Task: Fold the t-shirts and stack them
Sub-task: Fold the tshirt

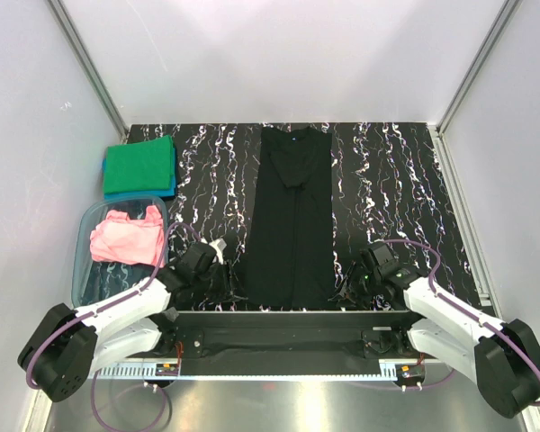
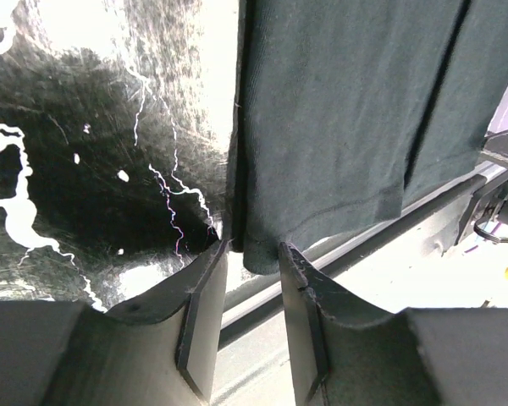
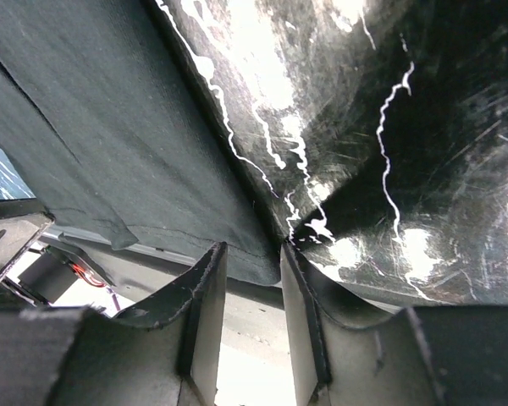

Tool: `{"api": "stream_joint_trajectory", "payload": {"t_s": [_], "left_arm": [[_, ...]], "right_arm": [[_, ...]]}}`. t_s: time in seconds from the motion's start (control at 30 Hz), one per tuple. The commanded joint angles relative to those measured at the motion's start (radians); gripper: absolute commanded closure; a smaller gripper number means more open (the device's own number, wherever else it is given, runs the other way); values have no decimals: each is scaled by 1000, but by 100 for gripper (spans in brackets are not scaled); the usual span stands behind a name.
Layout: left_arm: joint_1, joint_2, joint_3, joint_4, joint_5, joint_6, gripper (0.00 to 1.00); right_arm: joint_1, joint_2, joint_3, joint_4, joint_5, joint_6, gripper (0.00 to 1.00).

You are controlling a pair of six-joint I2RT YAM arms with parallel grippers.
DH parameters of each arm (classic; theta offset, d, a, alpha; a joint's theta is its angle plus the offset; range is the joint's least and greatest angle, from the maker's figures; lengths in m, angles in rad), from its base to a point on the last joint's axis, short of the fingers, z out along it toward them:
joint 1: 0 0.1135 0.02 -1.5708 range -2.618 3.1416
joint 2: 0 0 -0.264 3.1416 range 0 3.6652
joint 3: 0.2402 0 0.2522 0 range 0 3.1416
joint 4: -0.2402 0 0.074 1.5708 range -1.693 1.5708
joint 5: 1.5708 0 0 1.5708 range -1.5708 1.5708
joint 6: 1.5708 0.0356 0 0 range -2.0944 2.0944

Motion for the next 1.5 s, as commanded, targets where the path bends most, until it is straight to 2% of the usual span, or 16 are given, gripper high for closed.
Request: {"api": "stream_joint_trajectory", "payload": {"t_s": [0.0,0.13,0.2,0.3,0.37,0.4,0.47,0.53,0.77,0.9,1.13,1.3,1.47], "left_arm": [[-9,3,-38,-23,-28,-11,62],[-12,20,-48,7,-21,-19,64],[-13,20,-50,14,-17,-23,68],[-12,10,-49,33,0,-31,77],[-13,4,-47,45,5,-37,90],[-12,0,-47,48,9,-45,95],[-13,-2,-41,54,14,-52,100],[-12,-11,-36,51,17,-66,100],[-12,-14,4,56,32,-120,100],[-12,15,76,31,23,-114,100],[20,70,241,-82,-34,-77,100],[116,139,351,-113,0,0,100],[189,257,493,-150,15,86,100]], "right_arm": [[15,-22,-23,-59,29,6,60],[17,-31,-35,-46,35,17,65],[17,-31,-43,-31,37,19,71],[19,-46,-52,-11,35,25,80],[16,-60,-54,10,25,26,84],[19,-73,-55,13,22,29,90],[17,-89,-48,6,18,32,95],[17,-116,-38,-17,22,34,100],[17,-188,6,-51,48,52,100],[17,-177,44,-56,69,46,100],[17,-59,182,-69,135,-20,100],[17,21,274,-79,201,-76,100],[14,169,458,-105,288,-170,100]]}}
